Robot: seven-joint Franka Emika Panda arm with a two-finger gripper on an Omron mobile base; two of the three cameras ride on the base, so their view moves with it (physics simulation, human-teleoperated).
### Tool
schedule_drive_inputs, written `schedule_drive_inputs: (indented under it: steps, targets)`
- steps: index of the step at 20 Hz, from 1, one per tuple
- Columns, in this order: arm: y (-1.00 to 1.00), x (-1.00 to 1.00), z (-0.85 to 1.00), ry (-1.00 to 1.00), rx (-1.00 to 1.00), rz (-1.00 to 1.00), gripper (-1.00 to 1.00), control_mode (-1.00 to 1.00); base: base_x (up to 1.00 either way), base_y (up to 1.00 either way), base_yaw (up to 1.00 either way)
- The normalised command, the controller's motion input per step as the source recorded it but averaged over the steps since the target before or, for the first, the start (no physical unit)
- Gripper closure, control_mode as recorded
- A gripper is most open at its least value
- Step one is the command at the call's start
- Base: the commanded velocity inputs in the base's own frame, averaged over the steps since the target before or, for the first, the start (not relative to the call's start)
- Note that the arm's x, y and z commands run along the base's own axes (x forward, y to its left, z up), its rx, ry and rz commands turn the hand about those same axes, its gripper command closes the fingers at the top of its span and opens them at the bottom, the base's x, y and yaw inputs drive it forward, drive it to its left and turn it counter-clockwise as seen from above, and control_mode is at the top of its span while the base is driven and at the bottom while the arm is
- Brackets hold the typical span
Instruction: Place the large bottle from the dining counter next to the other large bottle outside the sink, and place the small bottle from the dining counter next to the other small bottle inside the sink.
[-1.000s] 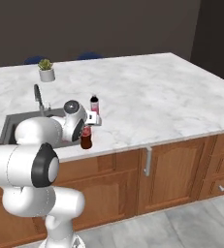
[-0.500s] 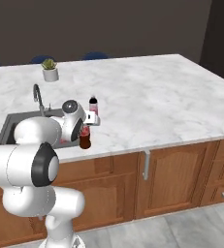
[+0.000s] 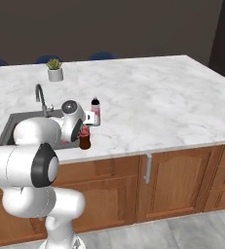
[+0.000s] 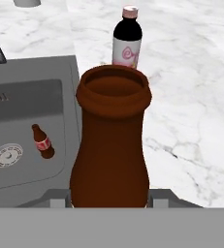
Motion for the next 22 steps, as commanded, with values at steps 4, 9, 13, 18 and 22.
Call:
schedule_drive_inputs:
  steps: [4, 9, 13, 18, 22]
  targets:
    - [0.0, 0.0, 0.0, 0.0, 0.0, 0.0, 1.0, 1.0, 0.21, -0.36, 0.09]
    - [0.0, 0.0, 0.0, 0.0, 0.0, 0.0, 1.0, 1.0, 0.24, -0.18, 0.08]
    - [0.0, 0.0, 0.0, 0.0, 0.0, 0.0, 1.0, 1.0, 0.4, -0.01, 0.05]
    - [0.0, 0.0, 0.0, 0.0, 0.0, 0.0, 1.0, 1.0, 0.44, -0.02, 0.05]
    - [0.0, 0.0, 0.0, 0.0, 0.0, 0.0, 1.0, 1.0, 0.36, -0.06, 0.04]
